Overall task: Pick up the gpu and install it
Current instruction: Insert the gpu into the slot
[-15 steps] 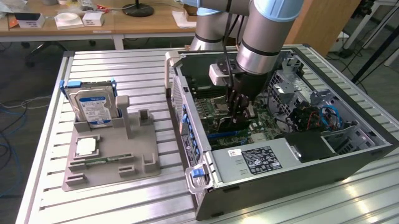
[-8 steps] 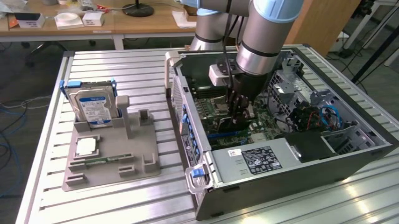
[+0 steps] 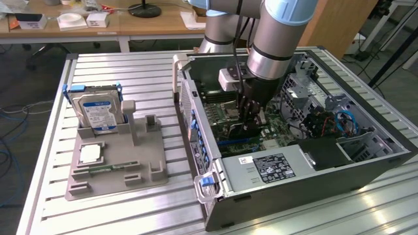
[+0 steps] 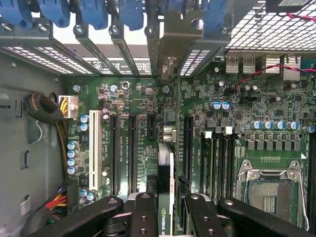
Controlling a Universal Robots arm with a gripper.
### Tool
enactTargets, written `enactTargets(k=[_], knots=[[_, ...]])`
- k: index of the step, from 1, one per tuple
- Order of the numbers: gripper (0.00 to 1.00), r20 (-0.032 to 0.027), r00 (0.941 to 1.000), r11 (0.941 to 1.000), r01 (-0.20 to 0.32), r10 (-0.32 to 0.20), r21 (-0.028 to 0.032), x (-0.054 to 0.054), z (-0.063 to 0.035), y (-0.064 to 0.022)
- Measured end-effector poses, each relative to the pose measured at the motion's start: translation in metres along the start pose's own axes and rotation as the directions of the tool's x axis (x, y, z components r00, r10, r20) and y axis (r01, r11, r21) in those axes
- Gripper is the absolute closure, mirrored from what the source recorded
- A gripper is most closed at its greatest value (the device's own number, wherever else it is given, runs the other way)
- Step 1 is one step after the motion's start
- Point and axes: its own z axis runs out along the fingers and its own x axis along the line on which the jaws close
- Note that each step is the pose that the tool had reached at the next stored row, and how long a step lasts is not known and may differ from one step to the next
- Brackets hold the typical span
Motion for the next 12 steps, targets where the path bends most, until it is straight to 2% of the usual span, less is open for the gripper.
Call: enactTargets(k=[12], knots=[[0.74,-0.0002,1.0,1.0,0.0,0.0,-0.0001,-0.0001,0.0037,-0.0001]])
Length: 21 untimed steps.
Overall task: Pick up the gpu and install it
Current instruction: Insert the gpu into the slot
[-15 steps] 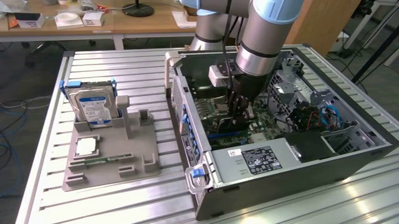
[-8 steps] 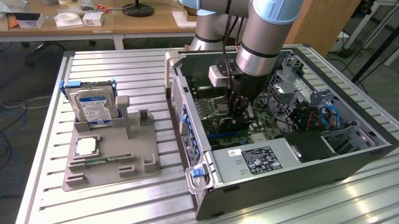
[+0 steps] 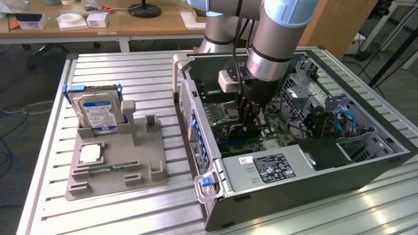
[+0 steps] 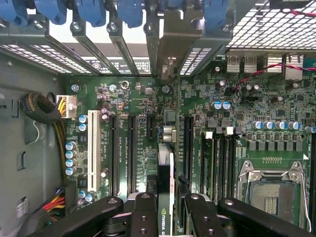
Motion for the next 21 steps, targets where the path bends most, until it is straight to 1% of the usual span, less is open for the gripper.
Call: enactTargets(k=[6,21], knots=[[0.74,0.0002,1.0,1.0,0.0,0.0,0.0001,0.0,0.0006,0.0],[0.74,0.0,1.0,1.0,0.0,0.0,0.0001,-0.0001,0.0068,-0.0002]])
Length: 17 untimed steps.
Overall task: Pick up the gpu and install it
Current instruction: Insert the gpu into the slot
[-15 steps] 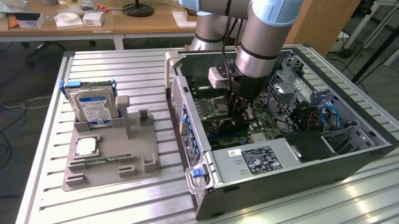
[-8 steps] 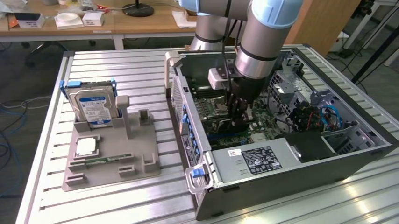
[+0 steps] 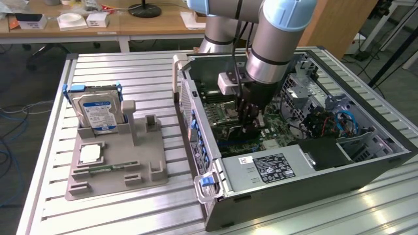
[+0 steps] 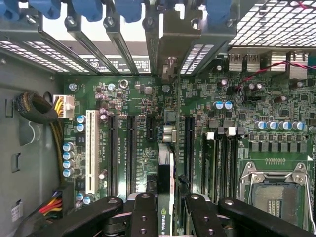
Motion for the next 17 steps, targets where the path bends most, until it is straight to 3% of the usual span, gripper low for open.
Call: enactTargets(k=[17], knots=[[0.74,0.0,1.0,1.0,0.0,0.0,-0.0001,0.0,0.0027,-0.0001]])
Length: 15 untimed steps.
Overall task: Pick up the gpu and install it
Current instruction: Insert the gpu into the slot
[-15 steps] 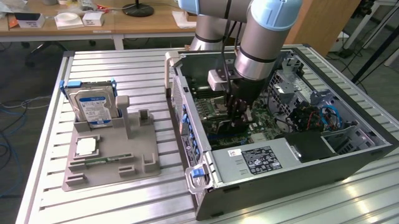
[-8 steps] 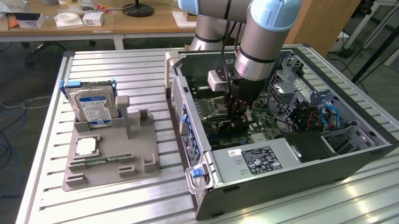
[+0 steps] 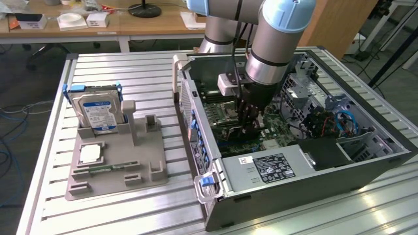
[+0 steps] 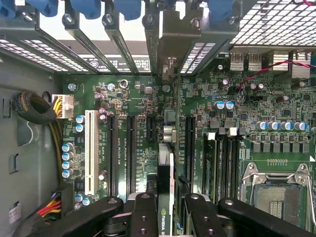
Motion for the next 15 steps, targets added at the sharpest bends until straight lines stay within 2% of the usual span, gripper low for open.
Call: enactTargets(k=[6,7,8,11,13,15], knots=[[0.73,0.0015,1.0,1.0,0.0,0.0,0.0008,-0.0002,0.0007,-0.0001],[0.67,0.0014,1.0,1.0,0.0,0.0,0.0007,-0.0002,0.0007,-0.0001],[0.67,0.0002,1.0,1.0,0.0,0.0,0.0001,-0.0001,0.0001,0.0],[0.49,0.0001,1.0,1.0,0.0,0.0,0.0,0.0,0.0,0.0],[0.49,0.0002,1.0,1.0,0.0,0.0,0.0001,0.0,0.0001,0.0],[0.38,0.0001,1.0,1.0,0.0,0.0,0.0,0.0,0.0,0.0]])
